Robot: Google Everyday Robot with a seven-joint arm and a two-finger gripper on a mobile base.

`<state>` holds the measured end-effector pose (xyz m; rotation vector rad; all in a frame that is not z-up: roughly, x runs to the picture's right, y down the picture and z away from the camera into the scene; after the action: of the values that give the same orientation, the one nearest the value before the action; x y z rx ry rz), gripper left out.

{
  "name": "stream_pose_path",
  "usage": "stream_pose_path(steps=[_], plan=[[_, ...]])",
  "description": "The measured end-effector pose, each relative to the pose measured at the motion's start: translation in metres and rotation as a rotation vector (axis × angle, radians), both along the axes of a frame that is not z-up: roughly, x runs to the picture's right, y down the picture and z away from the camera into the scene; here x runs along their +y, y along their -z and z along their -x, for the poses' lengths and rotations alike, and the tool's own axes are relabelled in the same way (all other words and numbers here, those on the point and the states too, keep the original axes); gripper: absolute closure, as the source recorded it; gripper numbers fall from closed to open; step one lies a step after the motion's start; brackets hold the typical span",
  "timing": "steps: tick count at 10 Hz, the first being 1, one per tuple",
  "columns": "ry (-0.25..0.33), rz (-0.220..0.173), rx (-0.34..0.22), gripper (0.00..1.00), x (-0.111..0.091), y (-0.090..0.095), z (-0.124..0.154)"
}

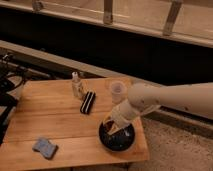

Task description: Place the pepper in the ceramic bowl

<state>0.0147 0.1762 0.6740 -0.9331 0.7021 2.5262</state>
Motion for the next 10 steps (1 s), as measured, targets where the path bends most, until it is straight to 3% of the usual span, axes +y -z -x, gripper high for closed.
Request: stream_pose_path(steps=[1,3,5,8,10], plan=[[-0.014,0.01,0.0,0.86,-0.0002,-0.0003,-0.0032],[-0.023,0.024,-0.008,0.87,-0.0002,-0.0011,-0.0033],[-0.032,0.031,-0.004,0.74,-0.0004,-0.0023,-0.0058],[-0.06,0.044,0.021,0.4,-0.0008,-0.0045,-0.0113],[-0.058,0.032,0.039,0.34,-0.0012,-0.005,-0.0122]])
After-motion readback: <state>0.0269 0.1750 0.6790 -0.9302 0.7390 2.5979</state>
